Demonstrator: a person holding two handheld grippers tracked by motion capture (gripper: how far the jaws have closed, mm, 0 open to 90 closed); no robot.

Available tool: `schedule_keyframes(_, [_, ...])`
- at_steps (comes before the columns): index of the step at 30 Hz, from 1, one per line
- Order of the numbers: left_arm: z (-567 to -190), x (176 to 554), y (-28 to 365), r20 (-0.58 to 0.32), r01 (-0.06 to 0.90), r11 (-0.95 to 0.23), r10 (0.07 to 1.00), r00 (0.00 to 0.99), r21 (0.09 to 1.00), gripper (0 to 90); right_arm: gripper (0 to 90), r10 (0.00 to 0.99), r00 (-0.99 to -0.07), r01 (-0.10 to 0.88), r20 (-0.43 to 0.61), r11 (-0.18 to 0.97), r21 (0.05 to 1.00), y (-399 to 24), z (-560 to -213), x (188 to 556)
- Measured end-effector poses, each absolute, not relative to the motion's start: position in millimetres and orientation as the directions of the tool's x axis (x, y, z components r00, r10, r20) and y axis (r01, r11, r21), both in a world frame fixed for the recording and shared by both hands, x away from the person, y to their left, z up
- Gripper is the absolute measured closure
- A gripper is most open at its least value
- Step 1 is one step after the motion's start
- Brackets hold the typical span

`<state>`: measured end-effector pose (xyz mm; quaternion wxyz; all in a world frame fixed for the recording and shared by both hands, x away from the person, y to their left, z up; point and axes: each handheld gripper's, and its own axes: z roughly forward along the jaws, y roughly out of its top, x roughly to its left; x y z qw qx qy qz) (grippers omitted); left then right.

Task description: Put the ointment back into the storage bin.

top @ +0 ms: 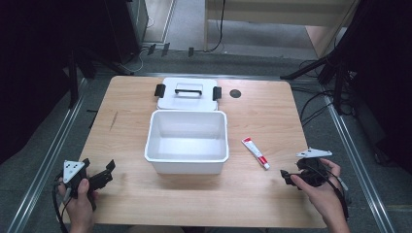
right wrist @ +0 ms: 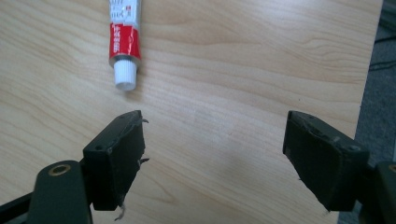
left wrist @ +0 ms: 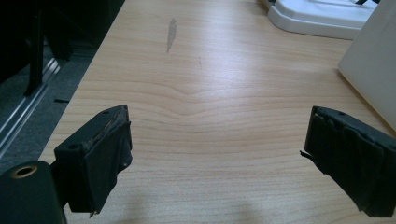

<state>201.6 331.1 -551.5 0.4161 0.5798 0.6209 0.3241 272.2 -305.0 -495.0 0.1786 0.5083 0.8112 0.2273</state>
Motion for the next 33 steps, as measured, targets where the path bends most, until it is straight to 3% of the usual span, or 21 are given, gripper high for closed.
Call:
schedule_keyframes(15, [-551.6, 200.1, 332.9, -0.155, 0.439, 0.130, 0.988, 0.021, 0.889, 8.2, 20.8, 0.863, -0.502, 0.815, -0.050, 0.491, 0.307, -280.6, -485.4, 301.1])
schedule_keyframes(28, [-551.5, 200.6, 333.0, -0.157, 0.439, 0.132, 0.987, 0.022, 0.889, 8.2, 20.9, 0.814, -0.579, 0.801, -0.054, 0.580, 0.151, -246.7, -489.2, 325.1])
schedule_keyframes(33, [-551.6, 200.7, 333.2, -0.163, 0.437, 0.138, 0.986, 0.019, 0.889, 8.2, 27.8, 0.814, -0.577, 0.805, -0.068, 0.581, 0.122, -232.1, -488.6, 337.8])
